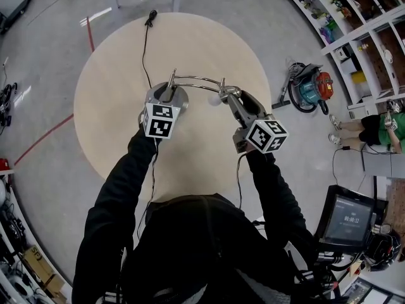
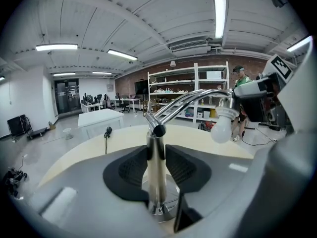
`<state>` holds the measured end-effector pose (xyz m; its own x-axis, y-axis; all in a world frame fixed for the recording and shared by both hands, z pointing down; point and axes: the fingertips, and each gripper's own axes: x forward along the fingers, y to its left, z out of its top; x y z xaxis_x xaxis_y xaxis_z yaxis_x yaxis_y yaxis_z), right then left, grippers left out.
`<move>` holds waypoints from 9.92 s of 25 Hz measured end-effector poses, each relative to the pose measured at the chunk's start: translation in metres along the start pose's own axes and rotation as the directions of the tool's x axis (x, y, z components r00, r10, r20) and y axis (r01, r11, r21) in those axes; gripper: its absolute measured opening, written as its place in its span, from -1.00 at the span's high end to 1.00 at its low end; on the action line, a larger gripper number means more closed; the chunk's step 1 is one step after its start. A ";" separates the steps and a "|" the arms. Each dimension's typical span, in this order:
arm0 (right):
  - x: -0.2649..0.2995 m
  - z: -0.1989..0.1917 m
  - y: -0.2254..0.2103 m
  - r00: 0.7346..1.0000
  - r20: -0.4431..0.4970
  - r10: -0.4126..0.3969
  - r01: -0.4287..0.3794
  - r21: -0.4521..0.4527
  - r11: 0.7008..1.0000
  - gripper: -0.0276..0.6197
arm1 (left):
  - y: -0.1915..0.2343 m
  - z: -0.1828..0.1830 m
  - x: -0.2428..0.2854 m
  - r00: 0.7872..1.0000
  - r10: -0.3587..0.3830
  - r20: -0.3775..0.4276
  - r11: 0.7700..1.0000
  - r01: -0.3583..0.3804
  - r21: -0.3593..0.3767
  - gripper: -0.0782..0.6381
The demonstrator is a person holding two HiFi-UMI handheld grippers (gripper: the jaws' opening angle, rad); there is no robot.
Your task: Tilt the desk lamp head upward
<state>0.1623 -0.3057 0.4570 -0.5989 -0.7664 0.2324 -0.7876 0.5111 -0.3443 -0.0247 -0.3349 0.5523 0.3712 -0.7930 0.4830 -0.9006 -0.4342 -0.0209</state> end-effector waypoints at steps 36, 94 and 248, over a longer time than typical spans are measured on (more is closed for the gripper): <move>0.033 0.107 0.083 0.999 0.041 0.000 0.019 -0.451 0.892 0.33 | 0.006 -0.001 0.018 1.000 -0.024 0.001 0.999 0.024 -0.030 0.45; 0.075 0.148 0.177 0.980 0.083 0.180 -0.085 -0.644 0.761 0.36 | -0.011 0.004 0.010 0.998 -0.063 0.008 0.997 0.063 -0.034 0.45; -0.098 0.008 0.133 0.959 0.001 0.283 -0.281 -0.142 0.949 0.90 | -0.123 0.063 -0.187 0.967 -0.136 0.214 0.980 0.163 -0.116 0.76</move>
<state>0.1173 -0.1653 0.3808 -0.7975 -0.5903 0.1246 -0.6002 0.7553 -0.2631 0.0316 -0.1604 0.4094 0.5299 -0.7994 0.2831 -0.8479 -0.5055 0.1598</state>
